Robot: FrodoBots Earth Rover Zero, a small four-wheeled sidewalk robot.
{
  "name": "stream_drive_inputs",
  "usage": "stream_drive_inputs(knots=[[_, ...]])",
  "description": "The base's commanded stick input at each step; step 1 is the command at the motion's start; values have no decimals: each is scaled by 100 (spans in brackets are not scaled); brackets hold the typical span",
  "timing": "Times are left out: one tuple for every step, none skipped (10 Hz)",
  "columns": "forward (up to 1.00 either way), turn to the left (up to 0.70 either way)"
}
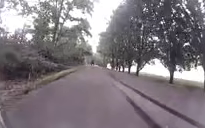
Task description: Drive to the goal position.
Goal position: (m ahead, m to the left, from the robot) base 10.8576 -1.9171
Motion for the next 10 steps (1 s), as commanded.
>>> stream_drive_inputs(knots=[[70, 0], [70, 0], [70, 26], [70, 35], [70, 35], [70, 35], [70, 35], [70, 35], [70, 35], [70, 35]])
